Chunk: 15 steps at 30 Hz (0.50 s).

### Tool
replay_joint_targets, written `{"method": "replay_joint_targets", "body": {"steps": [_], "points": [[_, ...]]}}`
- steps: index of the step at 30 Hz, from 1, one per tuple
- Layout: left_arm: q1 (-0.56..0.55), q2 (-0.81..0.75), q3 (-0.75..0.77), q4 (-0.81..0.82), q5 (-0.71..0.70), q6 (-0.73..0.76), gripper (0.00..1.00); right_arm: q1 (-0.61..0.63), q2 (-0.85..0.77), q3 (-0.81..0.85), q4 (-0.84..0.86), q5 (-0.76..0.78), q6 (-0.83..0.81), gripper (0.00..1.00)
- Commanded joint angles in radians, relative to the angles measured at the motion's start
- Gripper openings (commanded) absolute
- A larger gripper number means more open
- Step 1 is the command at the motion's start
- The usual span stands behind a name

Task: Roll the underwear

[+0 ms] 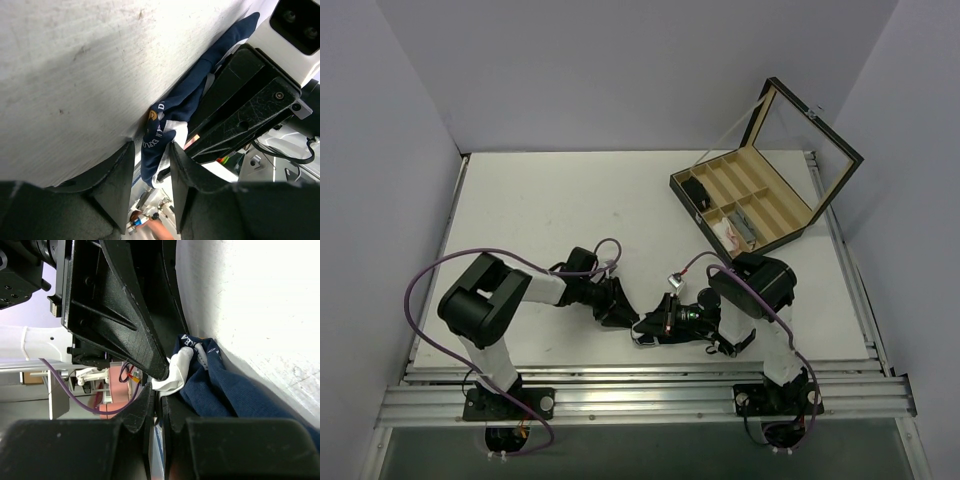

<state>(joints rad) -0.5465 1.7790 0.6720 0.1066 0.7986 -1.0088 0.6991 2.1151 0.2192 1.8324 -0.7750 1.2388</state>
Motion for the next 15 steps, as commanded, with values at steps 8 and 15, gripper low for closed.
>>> {"method": "replay_joint_targets", "body": {"steps": [8, 15], "points": [[0.000, 0.051, 0.024, 0.113, 0.030, -0.057, 0.13, 0.039, 0.192, -0.081, 0.110, 0.055, -0.137, 0.00], [0.002, 0.013, 0.046, 0.093, -0.002, -0.096, 0.02, 0.037, 0.151, -0.101, -0.004, 0.083, -0.153, 0.18]]}}
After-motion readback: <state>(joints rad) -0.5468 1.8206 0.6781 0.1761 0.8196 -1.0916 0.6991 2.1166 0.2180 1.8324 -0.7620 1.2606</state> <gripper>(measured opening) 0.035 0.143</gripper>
